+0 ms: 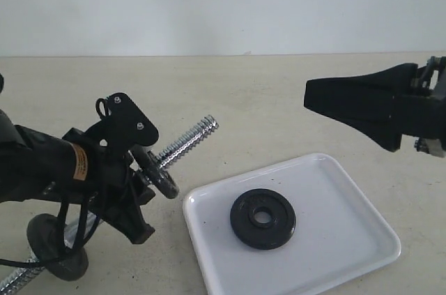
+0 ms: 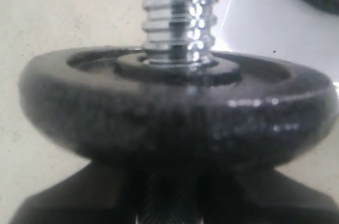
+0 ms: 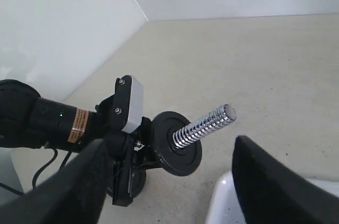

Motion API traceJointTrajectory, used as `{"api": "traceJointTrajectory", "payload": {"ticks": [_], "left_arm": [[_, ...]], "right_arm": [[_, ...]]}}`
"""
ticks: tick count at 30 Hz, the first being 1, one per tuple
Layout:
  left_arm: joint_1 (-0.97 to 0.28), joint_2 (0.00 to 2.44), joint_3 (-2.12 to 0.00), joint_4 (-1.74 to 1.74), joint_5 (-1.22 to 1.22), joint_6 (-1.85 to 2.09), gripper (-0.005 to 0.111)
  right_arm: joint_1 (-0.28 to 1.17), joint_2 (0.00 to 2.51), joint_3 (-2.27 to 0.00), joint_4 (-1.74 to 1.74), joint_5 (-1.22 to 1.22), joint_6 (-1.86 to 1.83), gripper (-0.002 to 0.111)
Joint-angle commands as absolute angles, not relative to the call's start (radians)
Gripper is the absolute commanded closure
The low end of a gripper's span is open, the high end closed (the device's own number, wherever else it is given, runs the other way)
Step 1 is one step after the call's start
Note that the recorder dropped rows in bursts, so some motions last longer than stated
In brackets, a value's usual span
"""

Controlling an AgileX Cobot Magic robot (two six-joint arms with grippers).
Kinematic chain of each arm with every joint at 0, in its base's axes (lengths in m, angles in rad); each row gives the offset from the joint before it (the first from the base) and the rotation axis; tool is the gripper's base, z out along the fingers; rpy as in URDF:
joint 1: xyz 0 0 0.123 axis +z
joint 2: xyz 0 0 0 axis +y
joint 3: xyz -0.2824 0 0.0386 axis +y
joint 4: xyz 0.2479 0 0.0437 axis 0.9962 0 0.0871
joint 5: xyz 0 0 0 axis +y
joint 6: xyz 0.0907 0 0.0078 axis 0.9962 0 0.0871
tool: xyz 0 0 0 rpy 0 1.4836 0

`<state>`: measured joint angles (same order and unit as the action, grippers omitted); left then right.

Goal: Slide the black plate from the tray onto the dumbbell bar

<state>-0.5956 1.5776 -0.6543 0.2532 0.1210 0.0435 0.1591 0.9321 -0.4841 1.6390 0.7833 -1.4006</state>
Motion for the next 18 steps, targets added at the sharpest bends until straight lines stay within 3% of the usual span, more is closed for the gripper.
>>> {"api": "traceJointTrajectory", "payload": {"ticks": [1,18], "left_arm": [[-0.603,1.483,-0.673,0.251,0.036,0.039,0.102],[-0.603,1.456,-0.673,0.251,0.078,0.039,0.102]], "right_arm": [[0.16,0.93,-0.481,1.717,0.838,-1.457,0.047],[0.16,0.93,-0.581,1.582,0.857,-1.467,0.047]]}}
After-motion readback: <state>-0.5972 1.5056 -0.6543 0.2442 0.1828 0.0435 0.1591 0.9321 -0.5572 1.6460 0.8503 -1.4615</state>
